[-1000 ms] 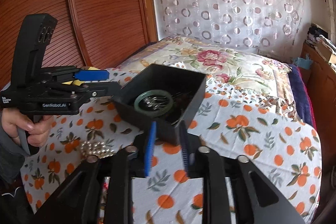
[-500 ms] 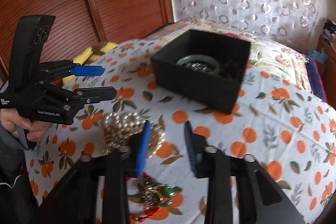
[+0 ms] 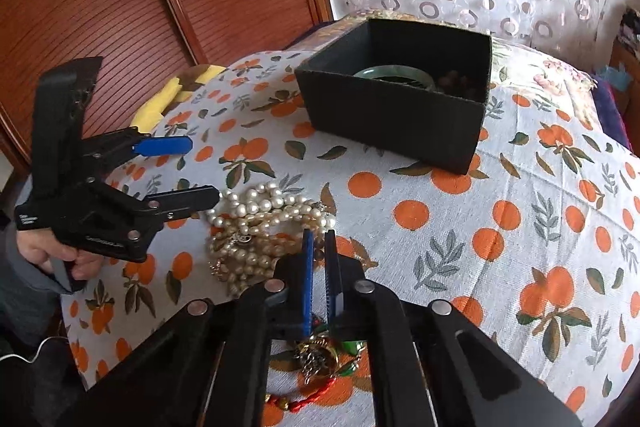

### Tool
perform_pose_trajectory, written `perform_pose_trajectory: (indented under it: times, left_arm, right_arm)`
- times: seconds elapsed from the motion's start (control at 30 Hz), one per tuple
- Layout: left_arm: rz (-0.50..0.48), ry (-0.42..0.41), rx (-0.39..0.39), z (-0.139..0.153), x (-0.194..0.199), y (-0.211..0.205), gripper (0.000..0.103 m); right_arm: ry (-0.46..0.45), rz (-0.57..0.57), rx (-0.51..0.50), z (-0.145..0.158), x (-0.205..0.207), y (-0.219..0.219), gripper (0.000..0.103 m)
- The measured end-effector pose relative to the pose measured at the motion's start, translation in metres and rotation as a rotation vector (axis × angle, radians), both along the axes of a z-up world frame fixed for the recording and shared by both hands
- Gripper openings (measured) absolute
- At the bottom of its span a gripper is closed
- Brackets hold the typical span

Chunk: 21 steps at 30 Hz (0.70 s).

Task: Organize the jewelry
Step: 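Carry the charm toward the box with the right tool while the left tool grasps the pearl necklace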

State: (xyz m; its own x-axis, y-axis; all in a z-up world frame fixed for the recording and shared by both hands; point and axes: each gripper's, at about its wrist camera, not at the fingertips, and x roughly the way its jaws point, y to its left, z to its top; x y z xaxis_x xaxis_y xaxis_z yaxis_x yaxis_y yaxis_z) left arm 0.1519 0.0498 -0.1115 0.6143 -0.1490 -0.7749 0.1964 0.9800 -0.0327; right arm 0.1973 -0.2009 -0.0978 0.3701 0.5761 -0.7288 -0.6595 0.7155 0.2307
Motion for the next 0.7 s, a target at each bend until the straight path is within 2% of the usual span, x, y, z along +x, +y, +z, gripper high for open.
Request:
perform_pose_trajectory:
  times: [0.13,0.37,0.5,0.7]
  left_arm:
    - [-0.009,0.014,-0.005,-0.003,0.001,-0.001,0.095]
    - [-0.006,0.015,-0.001,-0.003,0.000,-0.002,0.095]
    - [-0.006,0.015,0.000,-0.003,0.000,-0.002,0.095]
    - [-0.005,0.014,0.002,-0.003,0.000,-0.002,0.095]
  right_arm:
    - [-0.058,-0.029,0.029,0.017,-0.012,-0.011,0.006]
    - [-0.169,-0.098,0.067,0.048,-0.046,-0.041,0.006]
    - [-0.194,-0.139,0.083,0.051,-0.064,-0.062,0.006]
    - [-0.158,-0.184,0.097,0.036,-0.074,-0.077,0.006]
